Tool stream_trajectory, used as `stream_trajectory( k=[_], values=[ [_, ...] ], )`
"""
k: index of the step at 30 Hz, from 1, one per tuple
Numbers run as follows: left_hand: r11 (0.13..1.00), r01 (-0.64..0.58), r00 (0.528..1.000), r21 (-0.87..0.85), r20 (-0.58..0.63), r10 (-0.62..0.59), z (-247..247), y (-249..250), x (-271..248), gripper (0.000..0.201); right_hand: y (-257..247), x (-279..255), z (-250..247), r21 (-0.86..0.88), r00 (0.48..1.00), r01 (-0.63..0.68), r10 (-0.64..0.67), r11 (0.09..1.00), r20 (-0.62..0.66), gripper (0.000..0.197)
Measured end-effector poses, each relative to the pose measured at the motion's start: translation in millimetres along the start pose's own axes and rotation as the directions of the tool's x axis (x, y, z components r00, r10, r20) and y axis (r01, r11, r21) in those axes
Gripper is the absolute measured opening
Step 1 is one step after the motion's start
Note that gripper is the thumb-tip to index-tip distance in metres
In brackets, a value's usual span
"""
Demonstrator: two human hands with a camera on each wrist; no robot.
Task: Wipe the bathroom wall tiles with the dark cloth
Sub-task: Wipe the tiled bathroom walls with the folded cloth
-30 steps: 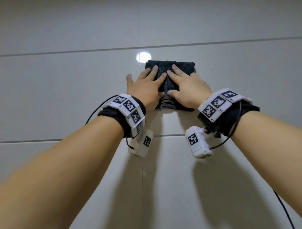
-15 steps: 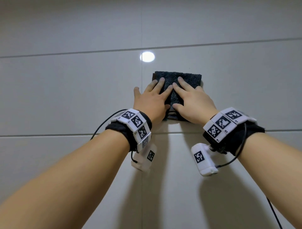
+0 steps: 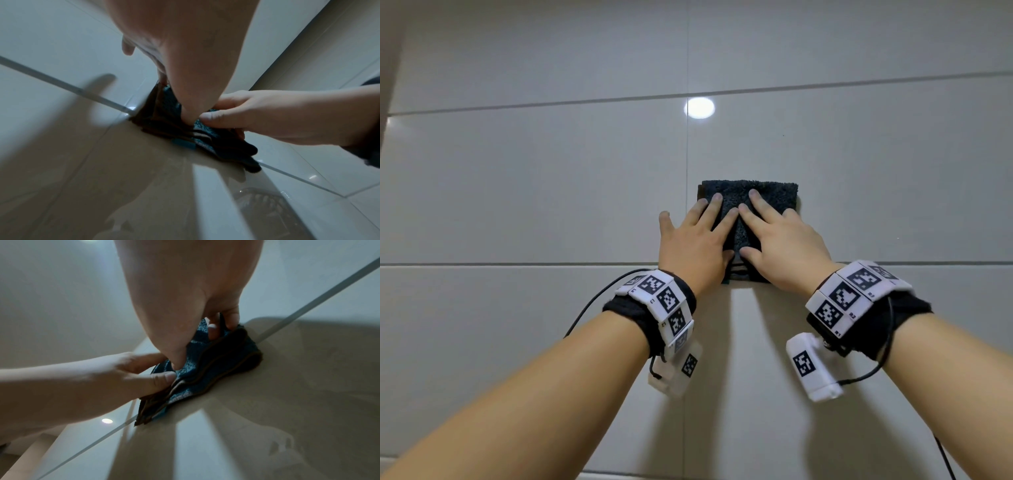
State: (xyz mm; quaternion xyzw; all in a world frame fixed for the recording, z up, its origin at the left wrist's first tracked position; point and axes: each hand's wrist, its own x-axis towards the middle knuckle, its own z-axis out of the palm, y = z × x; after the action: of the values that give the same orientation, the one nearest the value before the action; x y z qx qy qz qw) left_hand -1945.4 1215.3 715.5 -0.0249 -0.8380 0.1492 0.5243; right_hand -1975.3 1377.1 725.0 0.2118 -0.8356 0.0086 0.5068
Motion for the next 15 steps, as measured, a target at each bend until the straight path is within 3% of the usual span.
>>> stream_trajectory(
  k=[6, 15],
  values=[
    [1.0, 0.02, 0.999, -0.019, -0.038, -0.021, 0, -7, 12, 0.064, -2, 16, -4, -0.029, 1.0, 0.013, -0.014, 1.0, -0.023, 0.065],
    [0.996, 0.082, 0.994, -0.019, -0.064, -0.083, -21, -48, 75, 0.064, -10, 93, -29, -0.123, 0.992, 0.008, -0.024, 0.992, -0.126, 0.058]
  ],
)
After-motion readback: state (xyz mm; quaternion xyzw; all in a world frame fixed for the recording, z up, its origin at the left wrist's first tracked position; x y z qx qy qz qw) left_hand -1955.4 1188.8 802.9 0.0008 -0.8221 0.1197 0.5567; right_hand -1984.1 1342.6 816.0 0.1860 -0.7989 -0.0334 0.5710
